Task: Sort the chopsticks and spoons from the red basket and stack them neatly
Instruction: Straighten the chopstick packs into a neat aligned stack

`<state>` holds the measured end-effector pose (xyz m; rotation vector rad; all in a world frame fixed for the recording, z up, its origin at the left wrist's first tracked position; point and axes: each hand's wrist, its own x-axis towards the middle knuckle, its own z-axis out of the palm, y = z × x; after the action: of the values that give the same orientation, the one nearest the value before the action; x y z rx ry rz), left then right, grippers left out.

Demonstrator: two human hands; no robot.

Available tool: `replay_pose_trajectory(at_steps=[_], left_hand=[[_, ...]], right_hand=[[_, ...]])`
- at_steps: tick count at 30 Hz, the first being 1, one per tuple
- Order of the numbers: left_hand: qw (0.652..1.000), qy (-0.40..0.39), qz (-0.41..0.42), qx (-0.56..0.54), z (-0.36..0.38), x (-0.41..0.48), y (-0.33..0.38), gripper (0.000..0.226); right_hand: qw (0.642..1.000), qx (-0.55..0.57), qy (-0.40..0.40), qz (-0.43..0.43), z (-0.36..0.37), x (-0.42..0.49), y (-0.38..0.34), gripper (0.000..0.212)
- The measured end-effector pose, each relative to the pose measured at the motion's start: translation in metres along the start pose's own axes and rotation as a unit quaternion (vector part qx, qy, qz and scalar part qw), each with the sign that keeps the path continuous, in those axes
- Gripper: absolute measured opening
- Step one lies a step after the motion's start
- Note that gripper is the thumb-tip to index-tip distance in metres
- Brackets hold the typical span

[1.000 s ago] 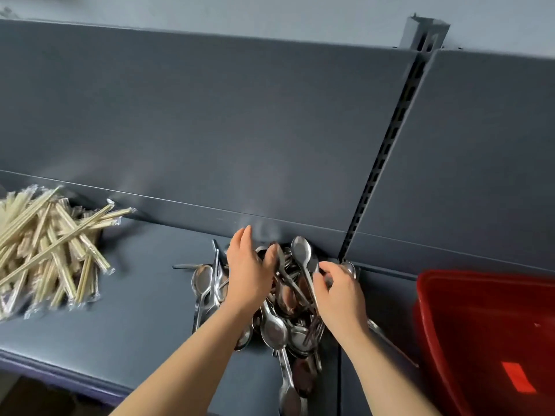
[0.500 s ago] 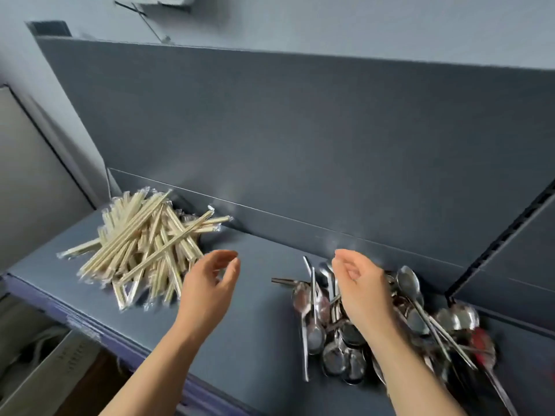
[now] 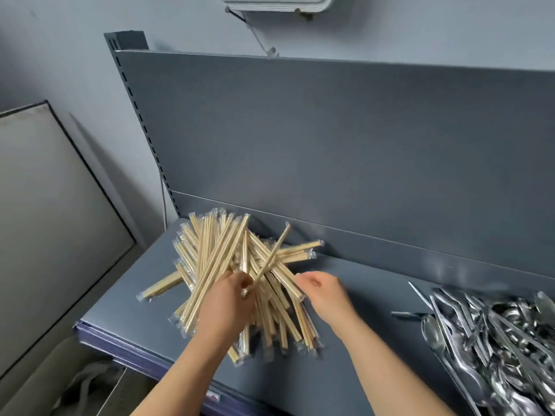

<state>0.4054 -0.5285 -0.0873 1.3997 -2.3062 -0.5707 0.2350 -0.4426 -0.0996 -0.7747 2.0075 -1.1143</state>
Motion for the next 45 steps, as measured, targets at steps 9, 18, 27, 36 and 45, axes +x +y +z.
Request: replay_pose_trajectory(at_steps=[9,18,27,36,45], left_hand=[[0.986,0.018,0.005,-0.167,-0.019,0.011,-0.024,0.026],[0.998,0.005,-0.054,0.021,-0.025,0.039,-0.05,0.06],[0.987,-0.088,-0.112,-0.07,-0.031,0.062,-0.051,0.029],[0.951,-0.129,-0.144,-0.243,-0.04,0.054,-0.043,0.009],[0.867,-0.191,-0.068,-0.456,-0.028,0.041,0.016,0.032]], right_hand=[[0.997,-0.072,-0.023,-0.015,0.03,0.016,-0.018,0.015],[0.997,-0.082,0.001,0.008,0.033,0.01,-0.013,0.013],[0.997,-0.082,0.002,0.013,0.051,0.01,-0.028,0.029],[0.998,-0.049,0.037,-0.031,0.042,-0.004,-0.019,0.015],[0.986,0.143,-0.034,-0.08,0.02,-0.034,-0.016,0.025]])
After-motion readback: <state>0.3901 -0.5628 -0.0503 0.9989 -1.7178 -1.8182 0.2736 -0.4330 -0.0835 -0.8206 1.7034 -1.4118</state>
